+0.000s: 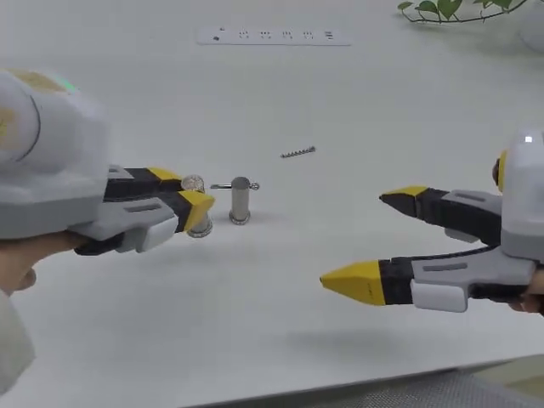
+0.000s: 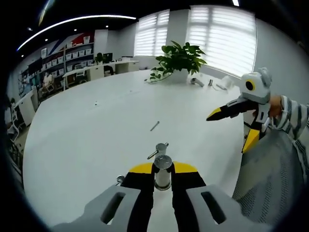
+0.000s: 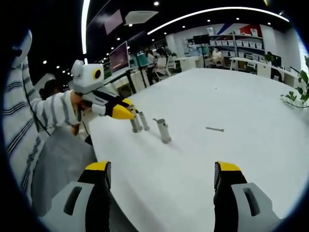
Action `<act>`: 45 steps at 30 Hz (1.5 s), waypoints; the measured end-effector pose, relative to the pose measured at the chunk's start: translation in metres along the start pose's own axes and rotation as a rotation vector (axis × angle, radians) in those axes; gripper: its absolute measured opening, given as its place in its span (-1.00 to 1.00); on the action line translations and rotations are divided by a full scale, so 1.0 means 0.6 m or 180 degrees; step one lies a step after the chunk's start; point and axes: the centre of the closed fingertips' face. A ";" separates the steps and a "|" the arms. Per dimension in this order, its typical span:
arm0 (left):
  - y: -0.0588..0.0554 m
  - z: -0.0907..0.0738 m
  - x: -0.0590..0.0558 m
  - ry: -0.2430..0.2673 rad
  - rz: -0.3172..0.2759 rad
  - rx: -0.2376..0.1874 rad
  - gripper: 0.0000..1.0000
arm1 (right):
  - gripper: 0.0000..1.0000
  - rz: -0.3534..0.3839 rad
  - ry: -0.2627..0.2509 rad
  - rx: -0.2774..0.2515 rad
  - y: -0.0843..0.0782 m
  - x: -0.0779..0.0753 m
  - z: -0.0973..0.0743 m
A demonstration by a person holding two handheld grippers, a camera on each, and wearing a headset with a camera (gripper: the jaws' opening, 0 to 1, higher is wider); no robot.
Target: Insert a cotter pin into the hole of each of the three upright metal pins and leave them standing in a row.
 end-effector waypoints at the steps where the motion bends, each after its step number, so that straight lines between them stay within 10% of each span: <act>1: -0.002 0.002 0.000 0.0001 0.0001 0.0006 -0.78 | 0.79 0.0001 0.0004 0.0000 0.000 0.000 0.000; 22: -0.057 0.055 0.006 -0.0007 0.0075 0.0241 -0.78 | 0.79 0.0040 0.0018 0.0075 -0.013 0.002 0.002; 45: -0.062 0.048 -0.005 -0.0226 -0.0093 -0.0005 -0.72 | 0.79 0.0037 0.0130 0.0131 -0.020 0.017 0.012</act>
Point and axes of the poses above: the centre of the closed fingertips' face, and the gripper's own axes: z roughly forward along the fingers, x roughly to its left, y roughly out of its top, and after that the axes turned 6 degrees about x, right-handed
